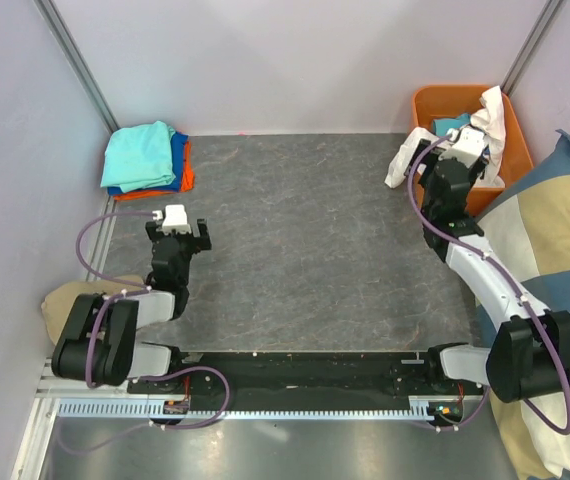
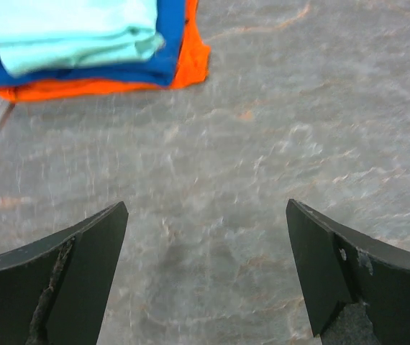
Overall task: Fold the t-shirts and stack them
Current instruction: Grab the tshirt from the pile
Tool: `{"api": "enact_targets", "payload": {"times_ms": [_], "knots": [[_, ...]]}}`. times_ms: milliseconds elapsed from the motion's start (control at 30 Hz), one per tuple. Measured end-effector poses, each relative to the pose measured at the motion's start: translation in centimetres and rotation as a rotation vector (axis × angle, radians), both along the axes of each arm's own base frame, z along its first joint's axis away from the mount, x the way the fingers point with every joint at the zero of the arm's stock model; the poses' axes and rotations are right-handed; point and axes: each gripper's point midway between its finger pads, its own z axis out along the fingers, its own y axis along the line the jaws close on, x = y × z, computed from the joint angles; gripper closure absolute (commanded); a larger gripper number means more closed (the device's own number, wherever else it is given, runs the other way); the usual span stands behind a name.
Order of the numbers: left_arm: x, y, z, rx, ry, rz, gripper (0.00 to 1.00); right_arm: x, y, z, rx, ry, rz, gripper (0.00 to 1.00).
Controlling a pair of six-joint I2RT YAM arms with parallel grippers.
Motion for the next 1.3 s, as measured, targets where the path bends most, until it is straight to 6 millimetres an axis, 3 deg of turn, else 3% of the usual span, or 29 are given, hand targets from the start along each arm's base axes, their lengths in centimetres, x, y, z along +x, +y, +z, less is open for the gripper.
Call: {"api": "enact_targets", "payload": {"times_ms": [67, 300, 433, 500, 633, 800, 967, 1100, 1300], "knots": [[0.6, -0.4, 1.8, -0.004, -0.015, -0.020, 0.00, 0.5, 0.4, 1.4, 0.010, 0.015, 0.014, 0.02], [2.7, -2.2, 11.1, -0.134, -0.144, -0.073, 0.00, 3.0, 0.6, 2.3, -0.005, 0.150, -0.006, 0.02], [4.8, -4.7, 14.6, -0.221, -0.119, -0.161, 0.00, 5.3, 0.3, 4.3, -0.029, 0.177, -0.048, 0.02], [5.3, -6.1, 15.4, -0.251, -0.096, -0.211, 0.00, 6.7, -0.1, 5.4, -0.041, 0.191, -0.078, 0.02], [4.8, -8.5, 14.6, -0.271, -0.019, -0.282, 0.00, 9.6, -1.2, 5.8, -0.038, 0.218, -0.112, 0.02], [3.5, -10.6, 11.7, -0.287, 0.108, -0.323, 0.00, 11.4, -3.5, 0.8, 0.005, 0.352, -0.139, 0.02], [2.9, -11.6, 10.6, -0.304, 0.155, -0.345, 0.00, 10.6, -6.7, -4.8, 0.116, 0.475, -0.160, 0.03], [2.8, -11.7, 10.2, -0.310, 0.170, -0.343, 0.00, 9.4, -8.7, -7.3, 0.185, 0.518, -0.190, 0.04], [2.7, -11.7, 9.5, -0.316, 0.190, -0.339, 0.00, 8.3, -7.3, -10.3, 0.249, 0.565, -0.163, 0.04]]}}
